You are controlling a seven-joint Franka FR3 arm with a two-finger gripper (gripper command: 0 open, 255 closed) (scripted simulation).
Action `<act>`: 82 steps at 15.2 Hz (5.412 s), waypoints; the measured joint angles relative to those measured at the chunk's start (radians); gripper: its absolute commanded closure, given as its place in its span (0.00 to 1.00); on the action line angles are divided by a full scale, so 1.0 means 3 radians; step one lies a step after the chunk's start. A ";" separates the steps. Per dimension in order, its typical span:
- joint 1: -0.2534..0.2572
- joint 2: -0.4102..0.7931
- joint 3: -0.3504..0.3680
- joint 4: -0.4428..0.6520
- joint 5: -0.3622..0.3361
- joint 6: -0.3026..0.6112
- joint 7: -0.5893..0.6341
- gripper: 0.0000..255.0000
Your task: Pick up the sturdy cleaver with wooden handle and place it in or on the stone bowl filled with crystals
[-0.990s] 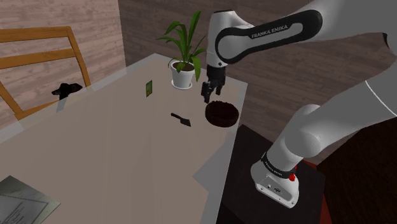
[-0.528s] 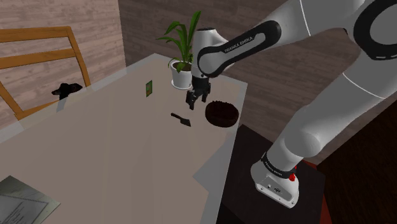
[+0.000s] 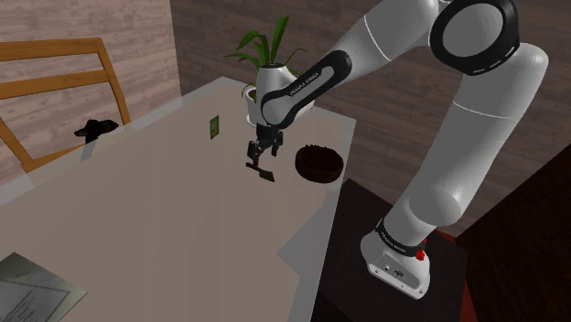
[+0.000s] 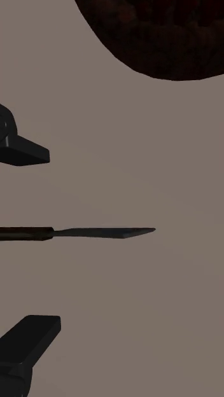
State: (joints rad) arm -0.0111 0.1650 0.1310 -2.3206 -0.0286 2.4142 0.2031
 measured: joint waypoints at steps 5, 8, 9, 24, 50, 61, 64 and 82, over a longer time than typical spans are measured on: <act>0.0016 0.0346 -0.0022 0.0158 -0.0045 0.0215 0.0067 0.00; 0.0026 0.0467 -0.0034 0.0157 -0.0071 0.0337 0.0088 0.00; 0.0025 0.0529 -0.0043 0.0172 -0.0083 0.0383 0.0087 0.00; 0.0033 0.0567 -0.0046 0.0144 -0.0093 0.0451 0.0101 1.00; -0.0009 -0.0214 0.0014 0.0275 0.0069 -0.0453 -0.0006 1.00; -0.0028 -0.0519 0.0004 0.0404 0.0119 -0.0886 -0.0064 1.00; -0.0118 -0.0739 -0.0088 0.0146 0.0134 -0.0849 -0.0252 1.00; -0.0709 -0.1629 -0.0839 -0.0864 -0.0144 -0.0716 -0.1402 1.00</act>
State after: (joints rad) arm -0.2239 -0.3236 -0.1207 -2.5800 -0.0718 2.1995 -0.2176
